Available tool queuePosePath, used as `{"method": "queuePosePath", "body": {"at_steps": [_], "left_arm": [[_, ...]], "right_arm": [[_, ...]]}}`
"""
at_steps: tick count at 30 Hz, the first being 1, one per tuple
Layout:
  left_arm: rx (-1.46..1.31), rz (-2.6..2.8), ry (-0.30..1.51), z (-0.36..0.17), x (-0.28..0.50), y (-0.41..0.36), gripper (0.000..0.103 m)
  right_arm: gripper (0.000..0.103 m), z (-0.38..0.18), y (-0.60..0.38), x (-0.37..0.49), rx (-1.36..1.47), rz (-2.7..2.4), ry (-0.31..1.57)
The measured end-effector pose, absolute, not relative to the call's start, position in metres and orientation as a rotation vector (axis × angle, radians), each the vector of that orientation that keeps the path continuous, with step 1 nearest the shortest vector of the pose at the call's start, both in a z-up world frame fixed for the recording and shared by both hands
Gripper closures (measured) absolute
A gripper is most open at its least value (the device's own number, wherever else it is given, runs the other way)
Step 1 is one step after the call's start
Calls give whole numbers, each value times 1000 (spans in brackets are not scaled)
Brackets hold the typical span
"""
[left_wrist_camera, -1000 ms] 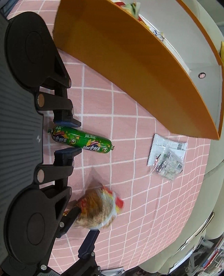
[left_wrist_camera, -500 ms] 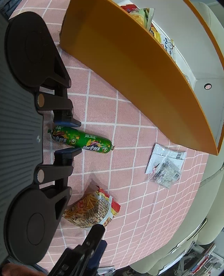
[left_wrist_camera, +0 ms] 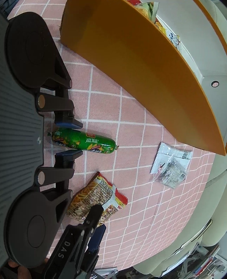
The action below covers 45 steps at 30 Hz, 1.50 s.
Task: Organize snacks
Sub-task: 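Grasp the green sausage stick with the left gripper while the right grasps the striped fries bag, then carry the sausage stick and fries bag over the orange box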
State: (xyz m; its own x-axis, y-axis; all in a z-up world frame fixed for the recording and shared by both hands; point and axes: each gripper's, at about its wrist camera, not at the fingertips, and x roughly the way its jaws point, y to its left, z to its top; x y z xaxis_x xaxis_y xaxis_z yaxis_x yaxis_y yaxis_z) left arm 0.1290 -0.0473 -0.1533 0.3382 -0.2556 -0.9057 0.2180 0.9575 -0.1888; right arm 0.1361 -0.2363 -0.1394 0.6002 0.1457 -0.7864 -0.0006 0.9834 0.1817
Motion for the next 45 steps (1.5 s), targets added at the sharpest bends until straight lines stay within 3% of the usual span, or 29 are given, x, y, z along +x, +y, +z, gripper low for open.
{"method": "queuePosePath", "body": {"at_steps": [7, 15, 20, 32, 45], "left_arm": [[-30, -307, 1183, -153, 130, -48, 71], [84, -317, 1154, -153, 125, -61, 71], [102, -326, 1134, -152, 122, -63, 78], [51, -336, 1072, -125, 113, -56, 79], [-42, -340, 930, -61, 104, -39, 79]], "right_arm": [[44, -150, -239, 141, 222, 110, 954], [61, -145, -232, 139, 218, 135, 972], [69, -139, -227, 138, 208, 136, 977], [72, -126, -220, 127, 192, 133, 982], [72, -69, -199, 123, 161, 183, 848]]}}
